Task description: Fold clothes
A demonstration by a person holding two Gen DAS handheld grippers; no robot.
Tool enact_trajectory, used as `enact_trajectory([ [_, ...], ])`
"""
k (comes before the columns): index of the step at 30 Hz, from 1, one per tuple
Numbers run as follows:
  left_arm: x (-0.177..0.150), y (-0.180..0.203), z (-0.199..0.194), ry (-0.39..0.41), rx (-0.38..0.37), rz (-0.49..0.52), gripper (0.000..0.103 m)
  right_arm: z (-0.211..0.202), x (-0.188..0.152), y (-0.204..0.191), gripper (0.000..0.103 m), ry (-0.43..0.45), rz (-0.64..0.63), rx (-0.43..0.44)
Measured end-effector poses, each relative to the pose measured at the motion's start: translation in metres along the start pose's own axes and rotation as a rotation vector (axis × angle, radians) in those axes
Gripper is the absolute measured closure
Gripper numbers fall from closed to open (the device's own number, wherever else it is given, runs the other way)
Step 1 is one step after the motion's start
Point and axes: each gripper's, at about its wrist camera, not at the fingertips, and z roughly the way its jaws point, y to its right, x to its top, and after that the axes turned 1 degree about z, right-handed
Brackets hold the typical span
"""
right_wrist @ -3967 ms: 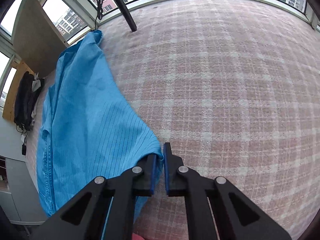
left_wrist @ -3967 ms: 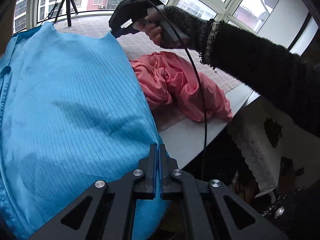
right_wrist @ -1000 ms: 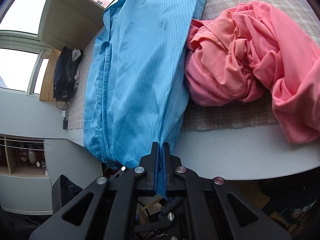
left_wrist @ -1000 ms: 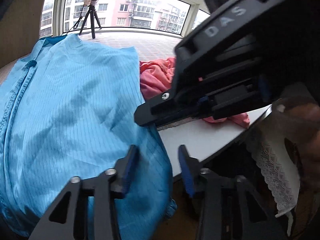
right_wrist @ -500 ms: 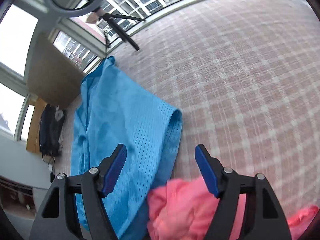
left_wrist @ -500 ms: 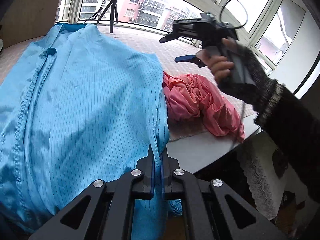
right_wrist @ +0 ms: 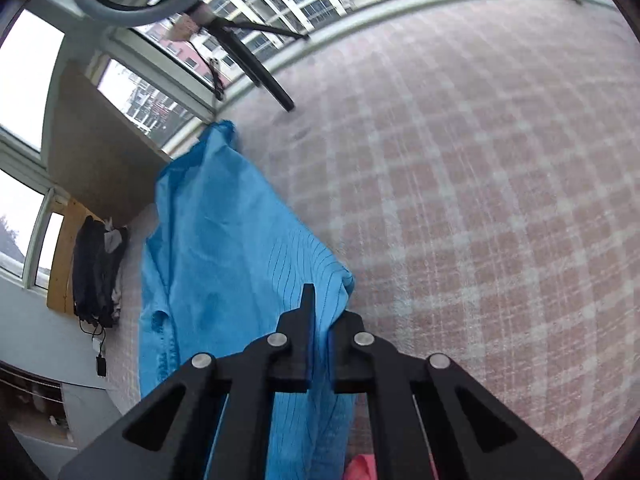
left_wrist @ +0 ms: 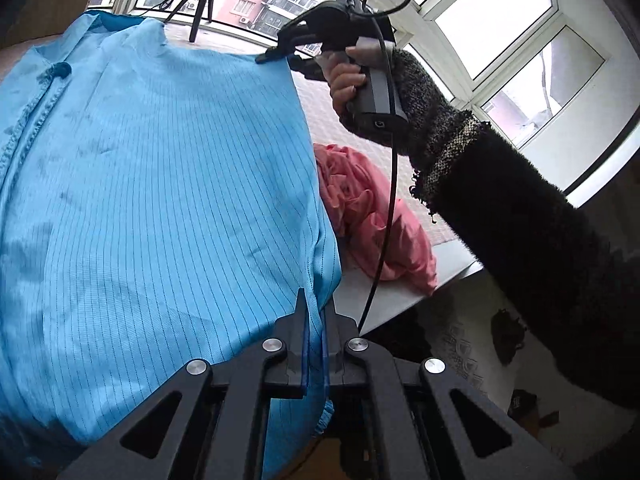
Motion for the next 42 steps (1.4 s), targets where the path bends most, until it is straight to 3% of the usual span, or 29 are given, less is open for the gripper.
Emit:
enact_trajectory([
  [4,0.002,-0.007,-0.007,0.031,-0.054,-0.049,0.100,-0.009,0.003,-0.040,0.099,0.013,-0.134,-0.184],
  [5,0.002,-0.010,-0.011,0.041,-0.062,-0.065,0.100,-0.010,0.001,-0.053,0.099,0.024,-0.164,-0.196],
  [11,-0.018,-0.052,-0.050,0.115,0.006,-0.188,0.100,0.001,-0.012,-0.146,0.099,-0.002,-0.368,-0.157],
  [16,-0.040,-0.091,-0.073,0.146,0.088,-0.305,0.100,0.057,-0.038,-0.224,0.099,-0.085,-0.526,-0.155],
  [19,-0.052,-0.109,-0.079,0.151,0.122,-0.364,0.100,0.099,-0.061,-0.256,0.099,-0.151,-0.596,-0.180],
  [23,-0.067,-0.128,-0.079,0.126,0.156,-0.420,0.100,0.151,-0.092,-0.278,0.096,-0.313,-0.680,-0.192],
  [24,-0.070,-0.132,-0.079,0.119,0.160,-0.427,0.100,0.148,-0.096,-0.279,0.093,-0.313,-0.679,-0.201],
  [26,-0.074,-0.136,-0.080,0.102,0.162,-0.424,0.100,0.121,-0.100,-0.276,0.088,-0.284,-0.640,-0.122],
  [28,-0.074,-0.135,-0.080,0.082,0.183,-0.395,0.098,0.075,-0.108,-0.262,0.078,-0.238,-0.583,-0.010],
  [30,-0.073,-0.134,-0.082,0.062,0.193,-0.366,0.096,0.025,-0.127,-0.234,0.068,-0.181,-0.541,0.043],
  [32,-0.073,-0.132,-0.085,0.042,0.209,-0.323,0.095,-0.015,-0.162,-0.203,0.068,-0.166,-0.513,0.057],
  [34,-0.076,-0.131,-0.092,0.028,0.227,-0.282,0.085,-0.045,-0.205,-0.169,0.068,-0.174,-0.467,0.073],
  [39,-0.086,-0.133,-0.110,-0.019,0.259,-0.247,0.084,-0.057,-0.316,-0.093,0.068,-0.251,-0.257,0.049],
  [42,-0.081,-0.125,-0.122,-0.009,0.277,-0.211,0.084,-0.049,-0.352,-0.068,0.068,-0.269,-0.162,0.054],
])
